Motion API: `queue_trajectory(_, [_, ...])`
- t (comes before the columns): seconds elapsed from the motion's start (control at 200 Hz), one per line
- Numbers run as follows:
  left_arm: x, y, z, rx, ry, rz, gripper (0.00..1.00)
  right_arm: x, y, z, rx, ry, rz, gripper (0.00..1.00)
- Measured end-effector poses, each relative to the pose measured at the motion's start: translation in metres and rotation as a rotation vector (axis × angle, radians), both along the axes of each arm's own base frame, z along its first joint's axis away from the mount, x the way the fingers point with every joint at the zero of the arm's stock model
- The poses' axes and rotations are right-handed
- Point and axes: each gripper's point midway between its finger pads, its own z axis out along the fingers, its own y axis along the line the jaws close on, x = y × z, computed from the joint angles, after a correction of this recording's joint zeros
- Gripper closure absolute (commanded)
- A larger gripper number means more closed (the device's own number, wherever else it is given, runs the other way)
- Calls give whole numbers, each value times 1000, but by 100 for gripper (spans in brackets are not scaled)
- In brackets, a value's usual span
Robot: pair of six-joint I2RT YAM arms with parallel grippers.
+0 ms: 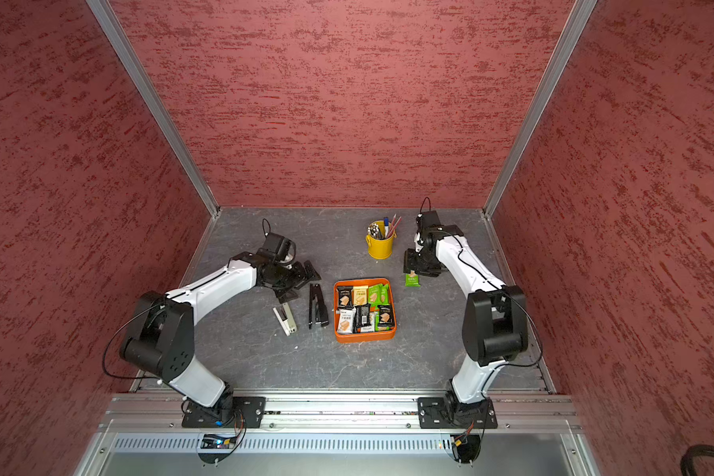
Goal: Take the cookies out of the storage box
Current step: Pick up the cookie from the storage box.
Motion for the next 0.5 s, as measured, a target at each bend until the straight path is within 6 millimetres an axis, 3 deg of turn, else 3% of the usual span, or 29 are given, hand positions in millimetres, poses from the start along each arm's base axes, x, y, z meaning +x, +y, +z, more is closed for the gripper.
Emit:
queue_trajectory(0.24, [17, 8, 7, -41, -22, -32, 0, -47, 41, 1, 78, 40, 44, 43])
queue_trajectory(0.501, [12, 9, 6, -55, -10, -78, 0, -63, 90, -7, 157, 59, 52, 46])
